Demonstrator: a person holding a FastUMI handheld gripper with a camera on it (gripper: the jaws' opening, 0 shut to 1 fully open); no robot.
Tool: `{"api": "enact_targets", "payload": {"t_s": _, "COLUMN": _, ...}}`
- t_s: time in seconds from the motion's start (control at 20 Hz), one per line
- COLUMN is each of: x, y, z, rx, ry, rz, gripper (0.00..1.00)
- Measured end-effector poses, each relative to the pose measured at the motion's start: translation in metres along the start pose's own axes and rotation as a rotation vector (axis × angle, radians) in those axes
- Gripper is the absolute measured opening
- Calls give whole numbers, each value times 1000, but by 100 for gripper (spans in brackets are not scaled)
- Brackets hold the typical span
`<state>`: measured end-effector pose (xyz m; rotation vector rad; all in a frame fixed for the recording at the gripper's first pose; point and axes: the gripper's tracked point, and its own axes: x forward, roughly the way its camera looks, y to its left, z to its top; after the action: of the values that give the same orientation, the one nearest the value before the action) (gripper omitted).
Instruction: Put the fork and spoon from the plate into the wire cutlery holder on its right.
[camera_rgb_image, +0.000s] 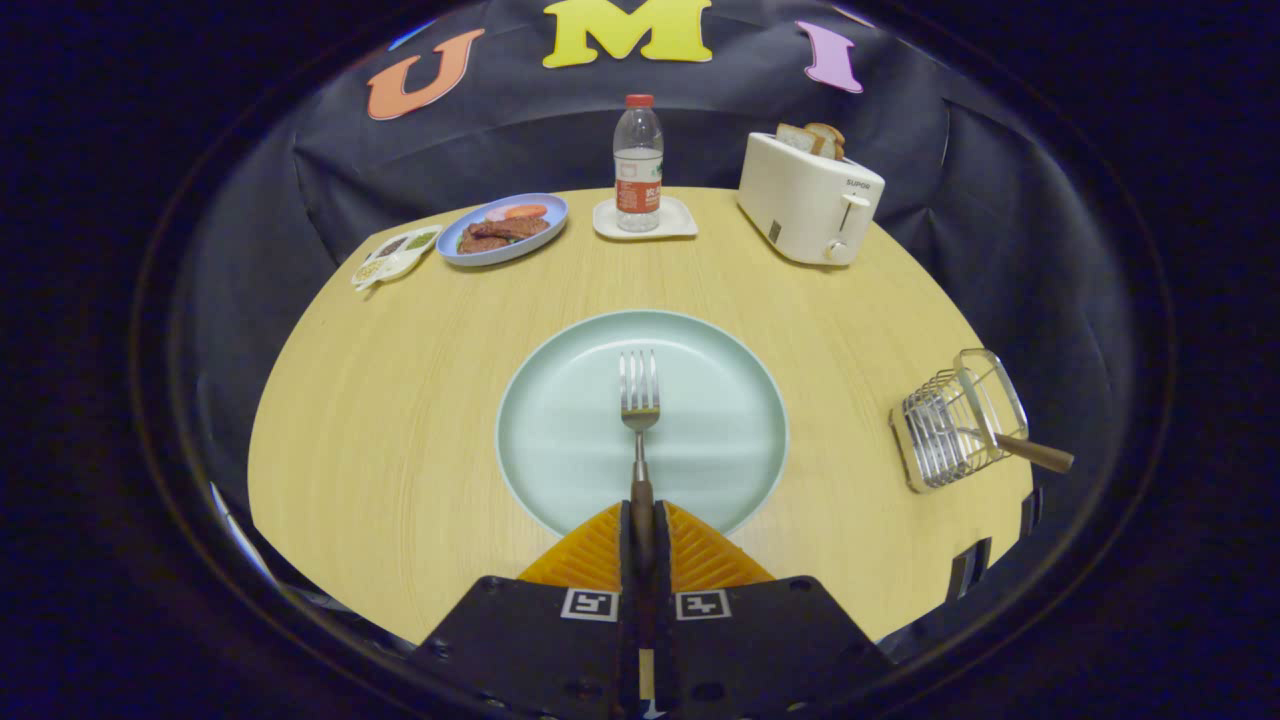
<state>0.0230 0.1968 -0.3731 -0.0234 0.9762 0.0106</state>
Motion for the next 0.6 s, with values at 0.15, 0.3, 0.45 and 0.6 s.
{"api": "enact_targets", "payload": {"t_s": 0.15, "x": -18, "y": -16, "z": 8, "rx": -3, "ry": -7, "rz": 14, "gripper": 6}}
{"api": "enact_targets", "payload": {"t_s": 0.3, "x": -38, "y": -42, "z": 11, "rx": -35, "ry": -11, "rz": 23, "gripper": 6}}
{"api": "enact_targets", "payload": {"t_s": 0.45, "x": -57, "y": -76, "z": 9, "rx": -59, "ry": -2, "rz": 28, "gripper": 6}}
{"api": "enact_targets", "payload": {"t_s": 0.6, "x": -71, "y": -117, "z": 8, "rx": -86, "ry": -4, "rz": 12, "gripper": 6}}
